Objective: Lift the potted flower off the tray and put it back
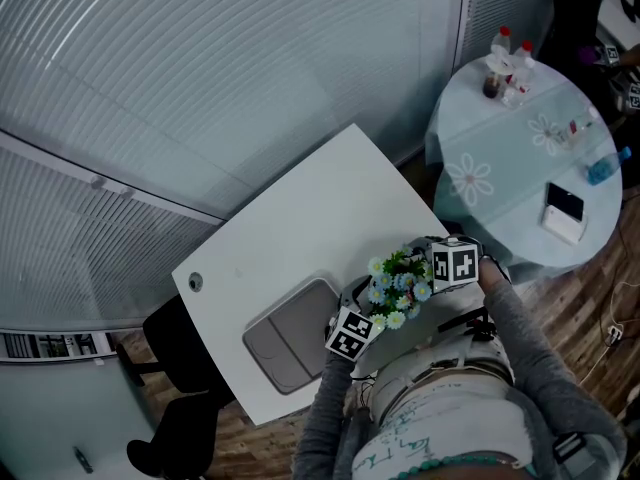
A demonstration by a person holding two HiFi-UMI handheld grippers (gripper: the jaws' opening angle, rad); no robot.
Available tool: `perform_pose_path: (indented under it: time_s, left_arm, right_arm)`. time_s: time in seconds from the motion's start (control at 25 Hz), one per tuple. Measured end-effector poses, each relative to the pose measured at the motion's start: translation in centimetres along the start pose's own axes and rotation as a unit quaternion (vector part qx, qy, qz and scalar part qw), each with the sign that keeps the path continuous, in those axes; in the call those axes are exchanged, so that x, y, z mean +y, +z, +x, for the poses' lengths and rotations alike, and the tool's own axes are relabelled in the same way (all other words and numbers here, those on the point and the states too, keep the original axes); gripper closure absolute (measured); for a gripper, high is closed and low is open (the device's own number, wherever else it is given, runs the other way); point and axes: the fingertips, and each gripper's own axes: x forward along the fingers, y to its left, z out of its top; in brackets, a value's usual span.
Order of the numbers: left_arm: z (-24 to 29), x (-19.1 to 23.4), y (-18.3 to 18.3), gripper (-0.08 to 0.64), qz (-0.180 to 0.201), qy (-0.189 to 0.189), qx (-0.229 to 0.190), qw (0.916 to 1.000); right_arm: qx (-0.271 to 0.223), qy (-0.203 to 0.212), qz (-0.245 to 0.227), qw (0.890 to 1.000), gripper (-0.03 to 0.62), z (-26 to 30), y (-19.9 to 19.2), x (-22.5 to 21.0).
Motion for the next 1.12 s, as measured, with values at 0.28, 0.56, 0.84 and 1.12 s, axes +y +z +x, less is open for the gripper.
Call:
perform_pose_path:
  time_s: [0.28,0.56,0.84,1.12]
  left_arm:
    - [0.35,-0.05,-0.71,0.118,0.01,0.001,0.008,0.9999]
    - [0.47,0.01,-0.74,0.118,0.011,-0.001,0.005,0.9999]
    - [0.46,0.03,-0.91,0.118,0.007,-0.001,0.006,1.0]
    - [0.47,0.03,-0.87,0.118,0.009,-0.002,0.007,0.9999]
  right_arm:
    - [-0.003,-0.004,0.004,1.0,0.195,0.75,-0.63,0.06]
    - [-0.023,-0.004,0.006,1.0,0.195,0.81,-0.55,0.01]
    - [-0.014,-0.004,0.008,1.0,0.195,0.7,-0.71,0.02]
    - [-0.02,-0.002,0.006,1.0,0.195,0.77,-0.47,0.1]
